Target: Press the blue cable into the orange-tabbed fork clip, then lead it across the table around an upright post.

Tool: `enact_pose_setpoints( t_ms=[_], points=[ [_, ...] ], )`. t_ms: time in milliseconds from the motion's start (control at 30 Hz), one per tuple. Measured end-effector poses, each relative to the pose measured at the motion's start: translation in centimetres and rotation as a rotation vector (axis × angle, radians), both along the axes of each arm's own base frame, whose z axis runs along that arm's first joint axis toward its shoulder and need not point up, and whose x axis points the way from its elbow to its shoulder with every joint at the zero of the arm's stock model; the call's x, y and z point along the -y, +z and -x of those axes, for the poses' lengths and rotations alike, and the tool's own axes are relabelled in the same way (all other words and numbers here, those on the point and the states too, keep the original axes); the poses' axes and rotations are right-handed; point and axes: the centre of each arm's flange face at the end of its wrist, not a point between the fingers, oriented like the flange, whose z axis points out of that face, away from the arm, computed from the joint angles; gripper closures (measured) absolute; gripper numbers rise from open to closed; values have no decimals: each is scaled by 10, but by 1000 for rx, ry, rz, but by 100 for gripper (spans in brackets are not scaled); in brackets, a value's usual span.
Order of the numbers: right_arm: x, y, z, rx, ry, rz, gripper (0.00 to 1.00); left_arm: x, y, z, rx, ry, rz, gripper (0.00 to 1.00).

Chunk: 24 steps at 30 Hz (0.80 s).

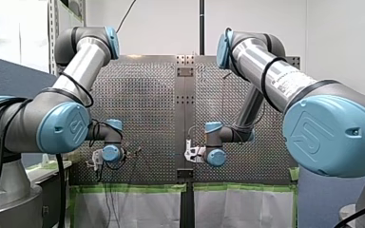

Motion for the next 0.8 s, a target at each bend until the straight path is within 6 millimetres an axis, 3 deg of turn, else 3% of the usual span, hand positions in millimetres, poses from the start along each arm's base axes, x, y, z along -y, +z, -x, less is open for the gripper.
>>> enact_pose_setpoints(
  t_ms=[233,500,800],
  points=[
    [0,0,0,-8,1,-4,100,2,-6,9,-67,-39,23,0],
    [-1,-1,1,-37,1,-12,100,10,-18,44,-186,-117,9,0],
    [0,0,0,-40,0,-10,100,15,0,70,-189,-176,76,0]
  ],
)
